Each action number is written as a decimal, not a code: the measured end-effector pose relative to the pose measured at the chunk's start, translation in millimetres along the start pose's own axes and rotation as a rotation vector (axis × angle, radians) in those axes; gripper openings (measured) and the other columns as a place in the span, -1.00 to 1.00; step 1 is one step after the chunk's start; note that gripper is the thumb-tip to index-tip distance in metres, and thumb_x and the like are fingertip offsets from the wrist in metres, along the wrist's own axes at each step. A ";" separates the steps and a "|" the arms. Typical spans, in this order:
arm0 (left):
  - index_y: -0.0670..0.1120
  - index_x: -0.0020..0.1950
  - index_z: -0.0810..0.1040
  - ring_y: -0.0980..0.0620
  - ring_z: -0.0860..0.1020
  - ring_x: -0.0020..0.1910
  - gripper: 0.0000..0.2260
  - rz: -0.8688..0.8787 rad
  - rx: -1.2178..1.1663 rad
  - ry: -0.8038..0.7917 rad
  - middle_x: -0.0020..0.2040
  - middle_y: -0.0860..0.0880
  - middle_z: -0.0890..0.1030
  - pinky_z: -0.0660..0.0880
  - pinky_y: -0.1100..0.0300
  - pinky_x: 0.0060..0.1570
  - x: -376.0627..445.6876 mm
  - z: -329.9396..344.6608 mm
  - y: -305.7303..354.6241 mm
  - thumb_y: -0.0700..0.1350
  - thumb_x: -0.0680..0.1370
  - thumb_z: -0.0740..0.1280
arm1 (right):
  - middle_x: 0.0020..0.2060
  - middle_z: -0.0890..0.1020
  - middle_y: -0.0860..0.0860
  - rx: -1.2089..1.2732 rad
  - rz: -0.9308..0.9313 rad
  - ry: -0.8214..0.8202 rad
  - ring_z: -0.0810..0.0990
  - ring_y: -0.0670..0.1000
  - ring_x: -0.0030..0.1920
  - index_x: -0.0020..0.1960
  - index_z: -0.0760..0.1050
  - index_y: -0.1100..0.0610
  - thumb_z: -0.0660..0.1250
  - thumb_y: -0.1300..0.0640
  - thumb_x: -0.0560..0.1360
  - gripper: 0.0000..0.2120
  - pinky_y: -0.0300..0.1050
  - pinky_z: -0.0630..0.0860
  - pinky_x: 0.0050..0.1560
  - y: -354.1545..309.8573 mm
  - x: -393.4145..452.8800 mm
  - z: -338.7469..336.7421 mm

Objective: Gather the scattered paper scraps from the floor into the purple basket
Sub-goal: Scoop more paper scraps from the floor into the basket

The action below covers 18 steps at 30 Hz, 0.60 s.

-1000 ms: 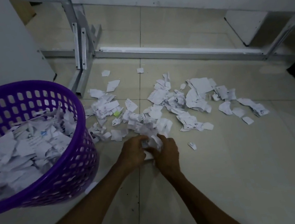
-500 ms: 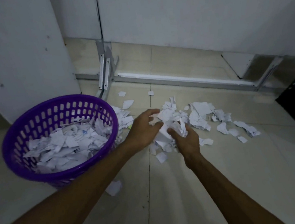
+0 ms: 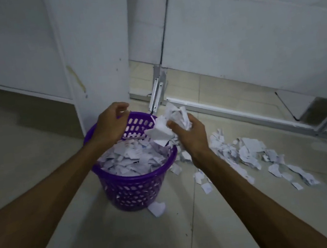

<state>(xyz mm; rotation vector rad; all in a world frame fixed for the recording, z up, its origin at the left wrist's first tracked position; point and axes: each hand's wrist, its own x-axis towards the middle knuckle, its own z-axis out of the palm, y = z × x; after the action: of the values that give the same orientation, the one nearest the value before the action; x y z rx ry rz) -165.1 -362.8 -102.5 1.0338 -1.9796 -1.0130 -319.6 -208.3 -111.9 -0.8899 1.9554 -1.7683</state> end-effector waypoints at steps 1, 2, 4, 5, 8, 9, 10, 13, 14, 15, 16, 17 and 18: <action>-0.08 0.32 0.50 0.00 0.53 0.15 -0.73 0.030 0.104 0.014 0.24 -0.07 0.56 0.43 0.19 0.08 -5.4 -15.2 -12.1 -0.11 0.63 0.23 | -0.02 0.70 -0.10 -0.024 -0.015 -0.040 0.69 -0.10 -0.06 0.16 0.59 0.00 0.48 0.05 0.47 -0.72 -0.10 0.65 -0.01 -0.4 -2.3 14.7; -0.13 0.31 0.50 -0.06 0.52 0.18 -0.72 0.072 0.204 0.022 0.25 -0.12 0.55 0.44 0.14 0.14 -11.4 -25.1 -22.9 -0.12 0.63 0.22 | -0.03 0.68 -0.13 -0.065 -0.031 -0.072 0.68 -0.10 -0.05 0.14 0.58 -0.03 0.47 0.03 0.48 -0.75 -0.09 0.65 0.00 1.2 -4.3 25.3; -0.20 0.30 0.49 -0.15 0.47 0.23 -0.72 0.103 0.313 0.038 0.26 -0.22 0.50 0.41 0.01 0.26 -25.0 -37.6 -41.7 -0.15 0.63 0.21 | -0.09 0.64 -0.23 -0.149 -0.088 -0.128 0.64 -0.20 -0.08 0.09 0.53 -0.12 0.45 0.00 0.49 -0.80 -0.16 0.63 0.01 4.3 -7.2 46.2; -0.22 0.31 0.47 -0.18 0.45 0.26 -0.71 0.085 0.315 0.045 0.27 -0.24 0.48 0.38 -0.02 0.30 -31.2 -39.0 -47.4 -0.15 0.63 0.19 | -0.10 0.63 -0.24 -0.182 -0.120 -0.148 0.62 -0.25 -0.11 0.08 0.51 -0.13 0.45 0.00 0.49 -0.80 -0.26 0.61 -0.03 6.1 -7.2 53.7; -0.23 0.35 0.43 -0.19 0.43 0.29 -0.68 -0.025 0.246 0.079 0.30 -0.25 0.47 0.37 -0.07 0.32 -40.7 -38.2 -58.8 -0.10 0.66 0.12 | 0.12 0.64 -0.04 -0.293 -0.154 -0.213 0.58 -0.19 -0.02 0.24 0.52 0.00 0.48 -0.08 0.45 -0.59 -0.47 0.49 -0.03 10.6 -3.4 73.7; -0.22 0.35 0.42 -0.19 0.44 0.28 -0.67 -0.060 0.213 0.091 0.30 -0.24 0.48 0.39 -0.09 0.31 -41.8 -38.1 -61.2 -0.09 0.67 0.10 | 0.22 0.59 -0.03 -0.338 -0.171 -0.227 0.54 -0.14 0.09 0.32 0.48 0.00 0.48 -0.13 0.43 -0.48 -0.40 0.47 0.05 12.3 -2.1 78.5; -0.21 0.35 0.42 -0.18 0.44 0.27 -0.66 -0.087 0.185 0.099 0.29 -0.23 0.49 0.41 -0.10 0.28 -41.9 -37.4 -61.3 -0.07 0.67 0.09 | 0.28 0.55 -0.06 -0.368 -0.201 -0.224 0.49 -0.13 0.15 0.37 0.45 -0.03 0.47 -0.18 0.42 -0.42 -0.37 0.44 0.08 12.9 -1.2 80.8; -0.17 0.36 0.40 -0.14 0.45 0.27 -0.64 -0.120 0.160 0.099 0.29 -0.19 0.49 0.45 -0.10 0.26 -42.0 -36.8 -62.4 -0.01 0.67 0.06 | 0.30 0.50 -0.11 -0.412 -0.280 -0.151 0.43 -0.15 0.19 0.36 0.44 -0.09 0.40 -0.21 0.47 -0.49 -0.38 0.32 0.07 16.5 -3.3 82.0; -0.16 0.37 0.40 -0.13 0.45 0.27 -0.63 -0.128 0.159 0.101 0.30 -0.18 0.49 0.44 -0.10 0.27 -42.4 -37.3 -63.4 0.01 0.67 0.06 | 0.31 0.50 -0.08 -0.450 -0.309 -0.140 0.44 -0.12 0.21 0.35 0.46 -0.09 0.39 -0.16 0.49 -0.54 -0.32 0.33 0.10 18.4 -4.7 81.4; -0.16 0.37 0.40 -0.13 0.45 0.28 -0.63 -0.135 0.156 0.102 0.30 -0.18 0.49 0.43 -0.10 0.27 -42.5 -37.5 -64.0 0.02 0.67 0.06 | 0.31 0.51 -0.05 -0.511 -0.339 -0.158 0.46 -0.08 0.23 0.33 0.48 -0.07 0.37 -0.12 0.52 -0.60 -0.27 0.34 0.12 21.1 -5.1 79.7; -0.15 0.37 0.40 -0.12 0.45 0.28 -0.63 -0.136 0.152 0.102 0.30 -0.18 0.48 0.42 -0.10 0.28 -42.6 -37.5 -64.4 0.02 0.67 0.06 | 0.30 0.52 -0.03 -0.584 -0.356 -0.215 0.48 -0.06 0.23 0.32 0.50 -0.06 0.34 -0.09 0.55 -0.65 -0.24 0.35 0.12 23.6 -5.2 77.4; -0.15 0.37 0.40 -0.13 0.45 0.28 -0.62 -0.134 0.147 0.102 0.30 -0.18 0.48 0.42 -0.11 0.28 -42.4 -37.4 -64.4 0.03 0.67 0.07 | 0.30 0.54 -0.02 -0.669 -0.346 -0.310 0.50 -0.05 0.22 0.31 0.52 -0.05 0.31 -0.08 0.57 -0.67 -0.22 0.36 0.11 25.6 -5.2 74.9; -0.15 0.36 0.40 -0.13 0.45 0.28 -0.62 -0.130 0.149 0.102 0.29 -0.18 0.49 0.43 -0.11 0.27 -42.1 -37.3 -64.5 0.04 0.67 0.07 | 0.29 0.57 -0.02 -0.754 -0.319 -0.426 0.53 -0.05 0.20 0.29 0.54 -0.03 0.28 -0.08 0.59 -0.69 -0.20 0.38 0.10 26.9 -5.4 73.3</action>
<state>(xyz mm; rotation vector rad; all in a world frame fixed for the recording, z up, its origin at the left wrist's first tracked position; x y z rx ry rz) -93.3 -363.1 -149.0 1.2839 -1.9480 -0.8713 -274.4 -259.4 -150.3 -1.7284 2.2620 -0.8062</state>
